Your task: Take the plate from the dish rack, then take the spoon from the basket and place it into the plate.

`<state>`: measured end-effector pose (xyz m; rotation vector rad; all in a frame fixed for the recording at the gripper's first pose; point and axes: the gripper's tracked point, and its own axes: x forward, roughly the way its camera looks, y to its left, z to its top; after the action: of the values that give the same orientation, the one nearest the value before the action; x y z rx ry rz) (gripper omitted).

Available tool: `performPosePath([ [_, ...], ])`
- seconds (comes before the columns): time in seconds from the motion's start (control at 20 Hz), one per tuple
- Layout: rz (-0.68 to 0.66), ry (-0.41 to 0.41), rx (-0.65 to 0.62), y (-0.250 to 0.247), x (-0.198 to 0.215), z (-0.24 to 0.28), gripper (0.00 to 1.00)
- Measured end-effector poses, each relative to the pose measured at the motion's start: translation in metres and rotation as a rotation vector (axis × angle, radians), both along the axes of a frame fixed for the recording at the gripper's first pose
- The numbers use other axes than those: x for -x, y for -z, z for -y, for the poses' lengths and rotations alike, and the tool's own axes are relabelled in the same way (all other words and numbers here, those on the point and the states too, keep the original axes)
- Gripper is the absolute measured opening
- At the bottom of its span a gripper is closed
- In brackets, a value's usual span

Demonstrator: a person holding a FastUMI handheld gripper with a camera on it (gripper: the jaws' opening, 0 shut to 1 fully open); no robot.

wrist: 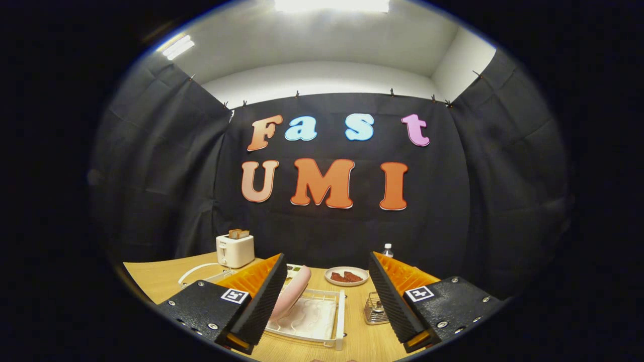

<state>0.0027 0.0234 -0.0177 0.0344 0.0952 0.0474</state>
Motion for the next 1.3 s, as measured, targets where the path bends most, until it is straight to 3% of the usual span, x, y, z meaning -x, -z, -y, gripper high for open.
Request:
performPosePath([
  [0.2,0.015,-0.037,0.068,-0.012,-0.011,-0.023,0.97],
  [0.4,-0.058,-0.082,0.136,0.007,-0.021,-0.051,0.97],
  [0.65,-0.173,-0.187,0.076,0.03,-0.036,-0.083,0.94],
  [1.05,-0.402,-0.203,0.014,0.065,-0.079,-0.077,0.94],
  [1.3,-0.613,-0.229,-0.019,0.107,-0.103,-0.068,0.92],
])
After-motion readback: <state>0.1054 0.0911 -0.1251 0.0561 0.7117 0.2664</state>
